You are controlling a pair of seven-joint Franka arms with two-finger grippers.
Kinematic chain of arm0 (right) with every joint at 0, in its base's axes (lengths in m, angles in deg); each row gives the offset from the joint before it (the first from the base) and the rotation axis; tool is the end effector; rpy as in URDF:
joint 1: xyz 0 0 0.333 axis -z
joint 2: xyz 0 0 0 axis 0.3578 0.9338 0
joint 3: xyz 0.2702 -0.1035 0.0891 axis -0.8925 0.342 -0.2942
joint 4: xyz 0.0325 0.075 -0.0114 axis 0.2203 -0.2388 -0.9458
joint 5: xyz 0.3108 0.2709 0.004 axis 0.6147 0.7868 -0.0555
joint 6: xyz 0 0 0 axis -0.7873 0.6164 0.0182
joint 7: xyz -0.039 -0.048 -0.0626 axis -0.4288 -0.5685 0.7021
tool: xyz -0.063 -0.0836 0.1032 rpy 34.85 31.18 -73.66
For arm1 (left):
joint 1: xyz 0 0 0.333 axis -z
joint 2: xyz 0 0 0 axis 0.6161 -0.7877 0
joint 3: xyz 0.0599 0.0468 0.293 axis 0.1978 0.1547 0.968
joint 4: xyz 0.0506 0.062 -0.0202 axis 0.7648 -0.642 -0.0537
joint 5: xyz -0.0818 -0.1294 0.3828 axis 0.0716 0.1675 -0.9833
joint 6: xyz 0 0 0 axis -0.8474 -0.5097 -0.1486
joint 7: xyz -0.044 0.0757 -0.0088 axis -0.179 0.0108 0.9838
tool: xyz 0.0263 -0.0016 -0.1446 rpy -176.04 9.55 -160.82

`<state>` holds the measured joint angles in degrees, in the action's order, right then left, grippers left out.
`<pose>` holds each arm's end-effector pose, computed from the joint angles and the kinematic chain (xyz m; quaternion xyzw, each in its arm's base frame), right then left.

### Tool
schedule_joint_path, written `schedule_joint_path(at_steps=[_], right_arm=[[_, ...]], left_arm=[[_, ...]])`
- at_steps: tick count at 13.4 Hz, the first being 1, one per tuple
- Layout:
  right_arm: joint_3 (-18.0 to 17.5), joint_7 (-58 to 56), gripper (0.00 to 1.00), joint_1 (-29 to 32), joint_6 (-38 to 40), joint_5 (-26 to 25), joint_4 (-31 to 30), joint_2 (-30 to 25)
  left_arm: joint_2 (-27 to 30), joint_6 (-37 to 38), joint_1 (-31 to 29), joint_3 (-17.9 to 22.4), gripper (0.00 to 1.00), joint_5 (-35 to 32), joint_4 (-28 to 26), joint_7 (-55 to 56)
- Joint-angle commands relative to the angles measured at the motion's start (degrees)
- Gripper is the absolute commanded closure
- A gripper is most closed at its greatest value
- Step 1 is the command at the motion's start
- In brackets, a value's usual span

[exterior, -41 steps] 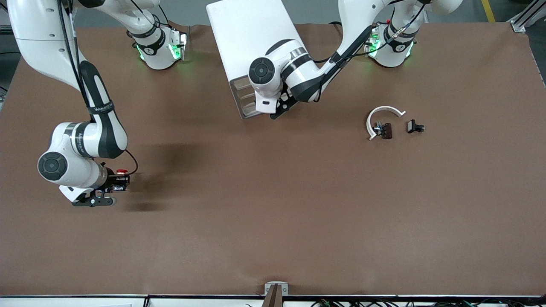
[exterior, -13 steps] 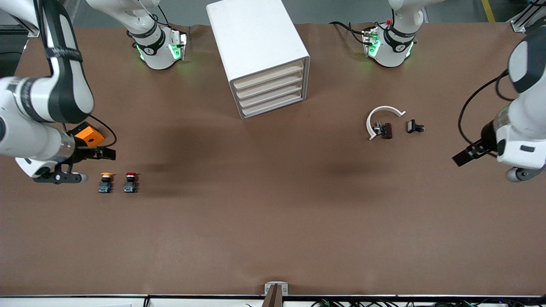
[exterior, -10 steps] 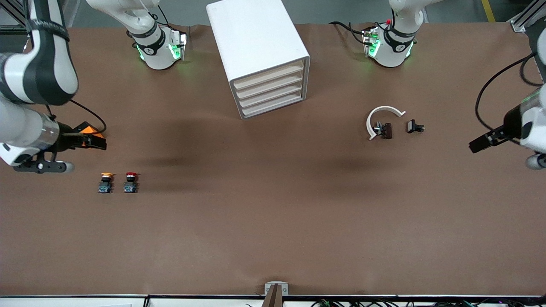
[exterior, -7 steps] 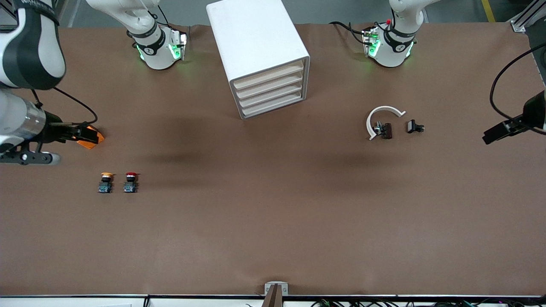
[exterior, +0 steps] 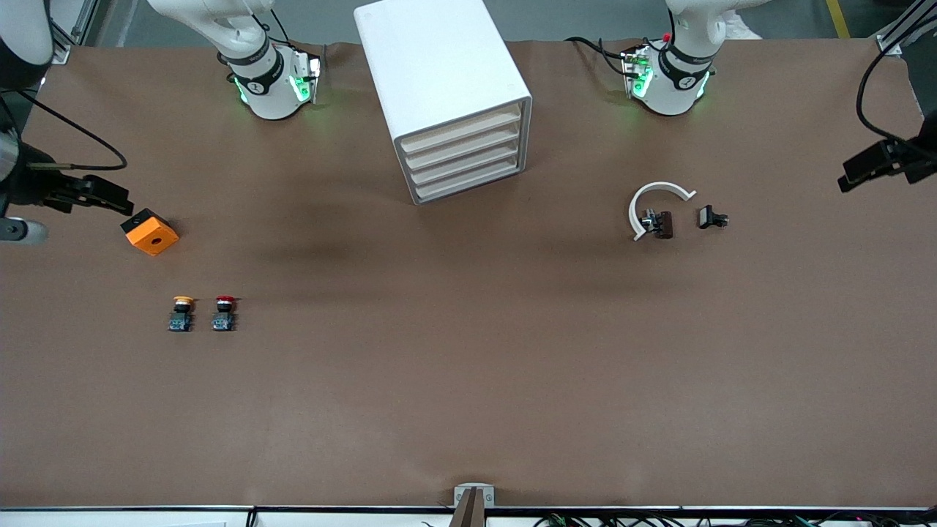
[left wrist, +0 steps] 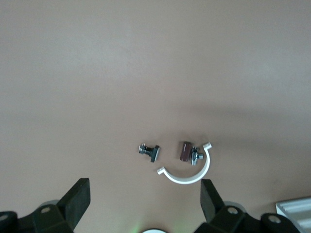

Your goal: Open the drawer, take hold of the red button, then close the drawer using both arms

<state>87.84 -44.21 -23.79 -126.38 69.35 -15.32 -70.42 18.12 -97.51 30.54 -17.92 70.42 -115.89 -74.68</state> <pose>0.5695 -0.0344 0.5393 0.9972 -0.0344 -0.0662 0.0087 0.5456 0.0205 0.5858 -0.9985 -0.0488 0.0217 0.0151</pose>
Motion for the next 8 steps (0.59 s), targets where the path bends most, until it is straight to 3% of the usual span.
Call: schedule_joint_path(at_steps=[1,5,8], right_arm=[[-0.15,-0.17,0.00,1.33,4.61,0.64,4.18,0.08],[-0.33,-3.95,0.00,2.82,5.76,0.65,5.24,-0.01],[-0.59,-3.43,0.00,2.82,8.57,0.64,9.10,0.17]], left_arm=[[5.73,-0.56,3.26,1.36,0.00,0.73,-6.18,0.01],[9.78,-3.81,4.94,1.18,0.00,0.73,-11.64,0.02],[9.61,-4.08,4.68,1.44,0.00,0.64,-11.21,-1.03]])
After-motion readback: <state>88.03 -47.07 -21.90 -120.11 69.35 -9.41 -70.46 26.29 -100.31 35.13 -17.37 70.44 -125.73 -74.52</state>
